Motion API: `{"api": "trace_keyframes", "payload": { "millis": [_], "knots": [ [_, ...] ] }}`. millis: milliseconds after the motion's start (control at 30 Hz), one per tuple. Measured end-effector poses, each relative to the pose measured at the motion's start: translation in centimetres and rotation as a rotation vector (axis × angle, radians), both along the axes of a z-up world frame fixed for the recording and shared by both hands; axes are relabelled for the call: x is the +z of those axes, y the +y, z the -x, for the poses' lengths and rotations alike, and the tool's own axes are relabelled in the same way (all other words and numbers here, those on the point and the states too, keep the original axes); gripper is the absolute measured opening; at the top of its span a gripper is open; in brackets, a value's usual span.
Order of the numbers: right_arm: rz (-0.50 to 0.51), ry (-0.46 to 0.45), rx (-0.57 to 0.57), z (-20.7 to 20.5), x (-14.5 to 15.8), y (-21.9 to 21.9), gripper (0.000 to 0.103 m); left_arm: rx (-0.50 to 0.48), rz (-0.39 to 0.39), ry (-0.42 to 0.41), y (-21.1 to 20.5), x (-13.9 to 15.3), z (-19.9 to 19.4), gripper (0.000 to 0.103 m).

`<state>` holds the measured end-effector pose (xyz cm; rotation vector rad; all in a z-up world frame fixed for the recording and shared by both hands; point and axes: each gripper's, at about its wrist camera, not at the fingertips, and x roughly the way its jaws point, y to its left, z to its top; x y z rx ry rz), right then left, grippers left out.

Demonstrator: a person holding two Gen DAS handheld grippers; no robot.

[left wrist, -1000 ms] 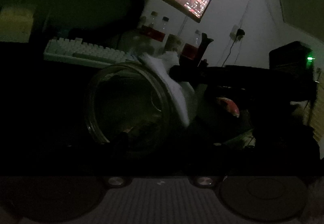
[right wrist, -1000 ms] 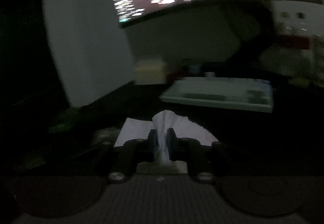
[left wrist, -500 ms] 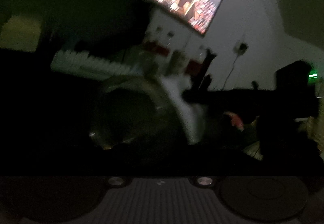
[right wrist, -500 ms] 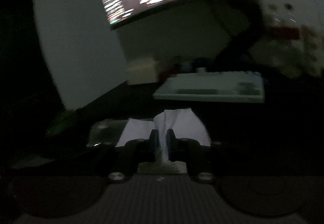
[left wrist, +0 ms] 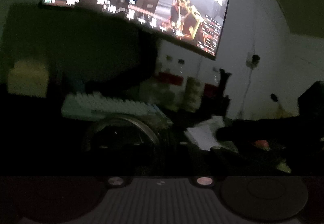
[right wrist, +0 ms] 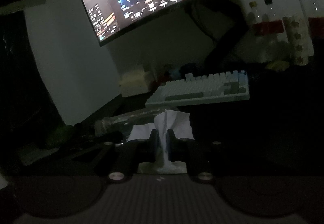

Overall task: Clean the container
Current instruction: 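Push the tissue into the jar mouth with the right gripper while the left gripper holds the jar, then rub the tissue around the jar rim with the right gripper while the left gripper holds the jar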

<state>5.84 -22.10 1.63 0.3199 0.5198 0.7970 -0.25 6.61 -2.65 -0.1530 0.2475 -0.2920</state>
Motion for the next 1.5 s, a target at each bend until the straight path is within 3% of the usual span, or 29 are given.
{"api": "trace_keyframes", "payload": {
  "millis": [33, 267, 467, 567, 667, 867, 967, 1133, 1400, 1500],
  "knots": [
    [0.002, -0.002, 0.001, 0.0, 0.1, 0.0, 0.011, -0.006, -0.024, 0.004, -0.3, 0.0, -0.1, 0.012],
    [0.016, -0.023, 0.100, -1.2, 1.3, 0.9, 0.011, -0.069, 0.047, 0.184, -0.3, -1.8, 0.1, 0.013],
    [0.083, 0.000, 0.273, -4.7, 2.5, 3.3, 0.011, -0.112, 0.019, 0.203, -0.9, -2.8, 0.8, 0.024],
    [0.112, 0.003, 0.399, -5.4, 2.1, 4.8, 0.011, -0.120, 0.042, 0.211, -0.8, -3.0, 0.8, 0.028],
    [0.150, -0.015, 0.392, -6.0, 2.1, 4.8, 0.011, -0.116, 0.053, 0.212, -0.7, -3.0, 0.9, 0.029],
    [0.219, 0.031, 0.252, -8.9, 1.7, 3.9, 0.012, -0.132, 0.049, 0.220, -0.9, -2.9, 0.9, 0.038],
    [0.199, 0.022, 0.300, -8.0, 2.3, 4.5, 0.012, -0.150, 0.036, 0.225, -1.3, -2.9, 0.8, 0.040],
    [0.138, 0.007, 0.479, -5.7, 3.0, 6.0, 0.012, -0.163, 0.040, 0.230, -1.7, -2.9, 0.4, 0.040],
    [0.218, 0.060, 0.230, -9.8, 2.1, 4.4, 0.012, -0.173, 0.043, 0.233, -1.7, -2.9, 0.5, 0.040],
    [0.187, 0.049, 0.282, -8.8, 2.5, 4.0, 0.012, -0.176, 0.049, 0.237, -1.6, -2.9, 0.4, 0.041]
  ]
}}
